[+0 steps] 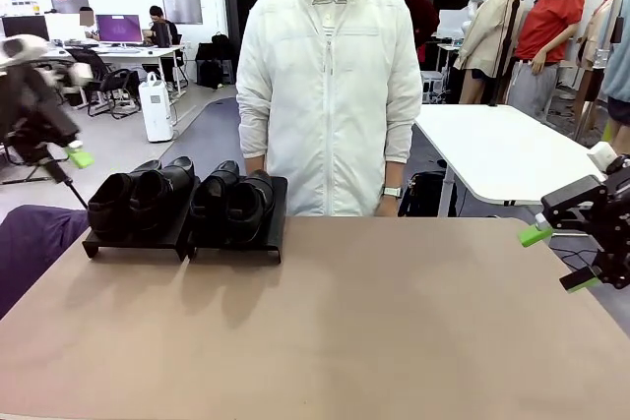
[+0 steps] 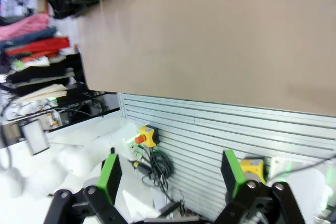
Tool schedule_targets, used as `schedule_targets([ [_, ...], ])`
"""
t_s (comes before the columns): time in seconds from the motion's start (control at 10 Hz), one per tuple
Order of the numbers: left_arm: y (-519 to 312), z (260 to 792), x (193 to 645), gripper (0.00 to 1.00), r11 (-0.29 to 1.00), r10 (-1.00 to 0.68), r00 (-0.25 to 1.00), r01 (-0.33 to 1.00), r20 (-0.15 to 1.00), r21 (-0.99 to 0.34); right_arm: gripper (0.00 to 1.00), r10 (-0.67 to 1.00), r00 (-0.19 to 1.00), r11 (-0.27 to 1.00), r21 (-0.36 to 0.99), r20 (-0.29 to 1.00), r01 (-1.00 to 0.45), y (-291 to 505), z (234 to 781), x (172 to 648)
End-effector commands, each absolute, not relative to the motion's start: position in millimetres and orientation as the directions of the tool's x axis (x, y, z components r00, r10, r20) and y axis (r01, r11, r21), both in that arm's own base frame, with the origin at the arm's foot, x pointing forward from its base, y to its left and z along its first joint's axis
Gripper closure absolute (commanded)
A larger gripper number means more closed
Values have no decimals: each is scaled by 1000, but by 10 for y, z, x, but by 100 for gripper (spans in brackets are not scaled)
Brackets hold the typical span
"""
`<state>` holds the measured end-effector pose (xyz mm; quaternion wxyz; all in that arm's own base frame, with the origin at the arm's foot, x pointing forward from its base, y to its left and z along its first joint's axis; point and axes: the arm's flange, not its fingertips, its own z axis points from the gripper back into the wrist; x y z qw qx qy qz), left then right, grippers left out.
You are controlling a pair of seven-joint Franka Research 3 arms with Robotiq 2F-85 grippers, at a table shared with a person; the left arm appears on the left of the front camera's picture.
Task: Organize the shoes by placing them on the stand.
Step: Place the Shoe from the middle of the table onto the Shoes Stand.
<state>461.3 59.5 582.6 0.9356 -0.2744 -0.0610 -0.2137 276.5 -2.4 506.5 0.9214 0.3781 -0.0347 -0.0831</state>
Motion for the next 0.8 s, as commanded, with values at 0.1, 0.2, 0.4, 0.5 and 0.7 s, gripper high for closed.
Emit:
schedule_targets([
  [0.1, 924, 5164, 3540, 0, 658, -109, 802, 501, 588, -562, 0, -168, 986, 681, 724, 13, 106, -23, 5100, 2783],
  [0.2, 946, 4926, 3467, 0, 590, -90, 758, 563, 646, -578, 0, -168, 986, 681, 724, 13, 106, -23, 5100, 2783],
  [0.4, 1108, 4965, 3846, 0, 543, -94, 851, 478, 516, -690, 0, -168, 986, 681, 724, 13, 106, -23, 5100, 2783],
  [0.5, 1079, 4952, 3405, 0, 609, -45, 807, 489, 588, -625, 0, -168, 986, 681, 724, 13, 106, -23, 5100, 2783],
  [0.7, 1079, 4952, 3405, 0, 609, -45, 807, 489, 588, -625, 0, -168, 986, 681, 724, 13, 106, -23, 5100, 2783],
])
